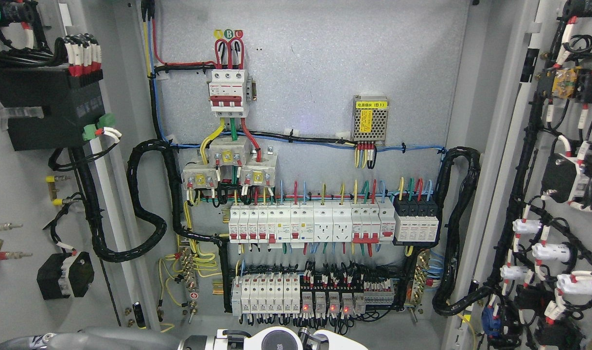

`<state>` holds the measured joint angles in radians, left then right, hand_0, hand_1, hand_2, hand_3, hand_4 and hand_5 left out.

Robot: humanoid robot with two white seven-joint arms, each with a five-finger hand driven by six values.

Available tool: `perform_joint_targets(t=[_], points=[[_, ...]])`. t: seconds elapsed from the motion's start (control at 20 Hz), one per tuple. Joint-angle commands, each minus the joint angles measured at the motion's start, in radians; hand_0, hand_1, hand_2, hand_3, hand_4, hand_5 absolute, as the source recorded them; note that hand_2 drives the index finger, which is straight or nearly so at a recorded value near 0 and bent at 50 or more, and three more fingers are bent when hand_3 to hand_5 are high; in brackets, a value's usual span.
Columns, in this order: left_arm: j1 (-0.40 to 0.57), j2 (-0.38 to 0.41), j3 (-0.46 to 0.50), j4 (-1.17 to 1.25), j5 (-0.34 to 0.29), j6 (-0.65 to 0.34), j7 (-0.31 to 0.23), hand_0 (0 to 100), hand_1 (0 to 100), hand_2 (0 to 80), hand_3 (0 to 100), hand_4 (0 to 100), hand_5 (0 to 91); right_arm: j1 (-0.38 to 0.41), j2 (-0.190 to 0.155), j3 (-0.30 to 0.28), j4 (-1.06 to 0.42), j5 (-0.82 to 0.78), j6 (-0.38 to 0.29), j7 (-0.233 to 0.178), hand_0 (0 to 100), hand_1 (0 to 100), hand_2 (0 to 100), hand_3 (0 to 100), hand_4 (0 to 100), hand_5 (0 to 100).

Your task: Open door with both hands

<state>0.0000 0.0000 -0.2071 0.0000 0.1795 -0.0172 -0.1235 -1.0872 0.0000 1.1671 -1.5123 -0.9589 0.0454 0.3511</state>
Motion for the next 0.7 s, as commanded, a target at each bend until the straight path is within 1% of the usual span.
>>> perform_joint_targets(t=[0.0,0.1,0.15,0.3,0.35,0.45,0.5,0.55,0.6,0.65], points=[[-0.014,0.018,0.000,-0.018,0.000,0.000,0.001,29,0,2.7,3,3,0.0,-0.008,0.000,0.013,0.000,-0.001,0.001,0.000,22,0,0,0,0,0],[-0.015,0.018,-0.001,-0.018,0.000,0.000,0.004,29,0,2.7,3,3,0.0,0.004,0.000,0.000,-0.018,0.006,0.004,0.000,22,0,0,0,0,0],[-0.017,0.020,-0.001,-0.018,0.000,0.000,0.004,29,0,2.7,3,3,0.0,0.013,0.000,-0.019,-0.026,0.008,0.005,0.000,22,0,0,0,0,0],[-0.022,0.020,-0.001,-0.018,0.000,-0.001,0.004,29,0,2.7,3,3,0.0,0.036,0.000,-0.104,-0.038,0.014,0.008,-0.001,22,0,0,0,0,0],[-0.022,0.020,-0.001,-0.018,0.000,-0.001,0.004,29,0,2.7,3,3,0.0,0.047,-0.006,-0.131,-0.048,0.014,0.010,-0.001,22,0,0,0,0,0],[-0.022,0.018,-0.001,-0.018,0.000,-0.001,0.004,29,0,2.7,3,3,0.0,0.081,-0.053,-0.174,-0.094,0.014,0.010,-0.001,22,0,0,0,0,0],[-0.022,0.018,-0.001,-0.018,0.000,-0.001,0.004,29,0,2.7,3,3,0.0,0.098,-0.072,-0.190,-0.114,0.014,0.010,-0.001,22,0,0,0,0,0],[-0.020,0.018,-0.001,-0.018,-0.002,-0.001,0.004,29,0,2.7,3,3,0.0,0.118,-0.099,-0.208,-0.136,0.015,0.010,-0.001,22,0,0,0,0,0],[-0.020,0.018,-0.001,-0.018,0.000,-0.001,0.004,29,0,2.7,3,3,0.0,0.137,-0.118,-0.225,-0.158,0.020,0.010,-0.003,22,0,0,0,0,0],[-0.022,0.018,-0.001,-0.018,-0.002,-0.001,0.005,29,0,2.7,3,3,0.0,0.174,-0.133,-0.254,-0.189,0.034,0.008,-0.003,22,0,0,0,0,0]])
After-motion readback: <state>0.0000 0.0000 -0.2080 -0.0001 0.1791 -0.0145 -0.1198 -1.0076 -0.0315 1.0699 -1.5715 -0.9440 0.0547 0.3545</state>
